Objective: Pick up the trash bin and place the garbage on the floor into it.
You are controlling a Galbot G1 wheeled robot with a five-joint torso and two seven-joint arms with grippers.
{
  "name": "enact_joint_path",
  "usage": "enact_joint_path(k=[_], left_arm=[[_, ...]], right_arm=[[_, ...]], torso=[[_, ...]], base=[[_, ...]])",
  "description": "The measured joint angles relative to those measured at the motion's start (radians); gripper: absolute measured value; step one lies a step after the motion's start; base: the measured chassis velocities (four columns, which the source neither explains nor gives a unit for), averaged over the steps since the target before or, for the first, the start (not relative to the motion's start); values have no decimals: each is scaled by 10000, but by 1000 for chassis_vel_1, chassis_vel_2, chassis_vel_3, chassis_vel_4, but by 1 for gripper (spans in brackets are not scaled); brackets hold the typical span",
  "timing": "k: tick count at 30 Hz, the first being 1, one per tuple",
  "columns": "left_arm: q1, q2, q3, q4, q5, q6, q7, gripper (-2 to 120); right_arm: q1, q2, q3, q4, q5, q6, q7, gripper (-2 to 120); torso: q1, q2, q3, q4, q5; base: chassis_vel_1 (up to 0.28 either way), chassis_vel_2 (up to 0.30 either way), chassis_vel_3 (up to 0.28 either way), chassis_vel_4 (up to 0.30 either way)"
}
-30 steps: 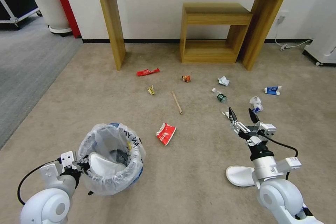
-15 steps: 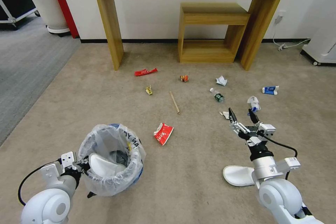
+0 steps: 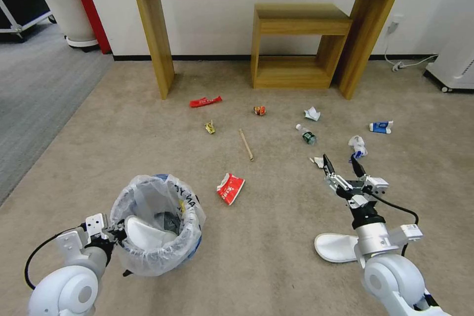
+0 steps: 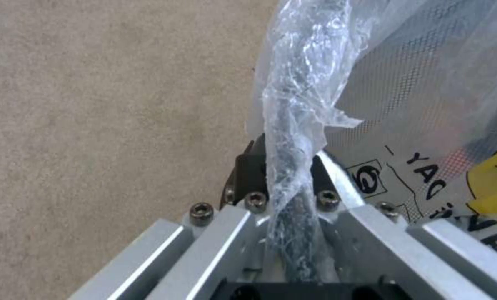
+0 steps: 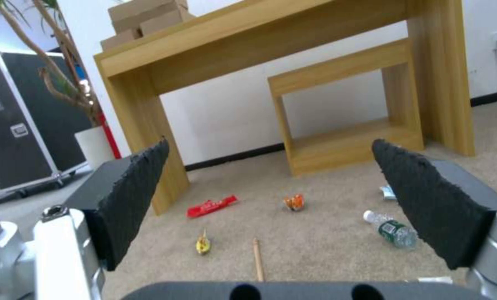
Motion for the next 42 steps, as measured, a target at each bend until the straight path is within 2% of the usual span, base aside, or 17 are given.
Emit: enact_joint_path(k=[18,21,22,25,26,29,30,33,34,35,37,39,42], left_arm=[[217,-152,-33,-84,166,-77,60,1],[265,-169,-33,-84,207,-111,68,1],[265,-169,-33,-84,207,-111,68,1],[283,-203,-34,-84,216,-126,74,1],[283,-203,-34,-84,216,-126,74,1],[296,-255,-30,-56,242,-157,111,1],[296,-255,-30,-56,242,-157,111,1],[296,-267,-29,6,267,-173,122,1],[296,-267,-29,6,267,-173,122,1],[280,-266,-22,26,267,-174,125,1],[279,-266,-21,28,267,-174,125,1],[216,-299,13,94,267,-176,132,1],[171,-336,46,159,270,-176,132,1]], right_arm=[[-58,-20,57,-181,7,22,73,93],[90,189,-215,-333,438,-447,998,96],[90,189,-215,-333,438,-447,998,96],[253,401,-430,-459,1648,-1543,2547,96],[253,401,-430,-459,1648,-1543,2547,96],[516,598,-509,-728,2795,-2725,4223,99],[516,598,-509,-728,2795,-2725,4223,99],[856,881,-516,-1208,3776,-3493,6111,100],[856,881,-516,-1208,3776,-3493,6111,100],[954,936,-454,-1414,4042,-3714,6590,100],[954,936,-454,-1414,4042,-3714,6590,100],[1174,1048,-258,-1998,4574,-4134,7494,100],[1339,1151,-244,-2428,4677,-4196,7773,100]], torso=[[0,0,0,-1,0],[0,0,0,0,0],[0,0,0,0,0],[0,0,0,1,-2],[0,0,0,1,-2],[0,0,0,0,0],[0,0,0,0,0],[0,0,0,1,0],[0,0,0,1,0],[0,0,0,1,1],[0,0,0,2,1],[0,0,0,0,0],[0,0,0,0,-1]], base=[[-32,-30,37,26],[0,0,0,0],[0,0,0,0],[0,0,0,0],[0,0,0,0],[0,0,0,0],[0,0,0,0],[0,0,0,0],[0,0,0,0],[0,0,0,0],[0,0,0,0],[0,0,0,0],[0,0,0,0]])
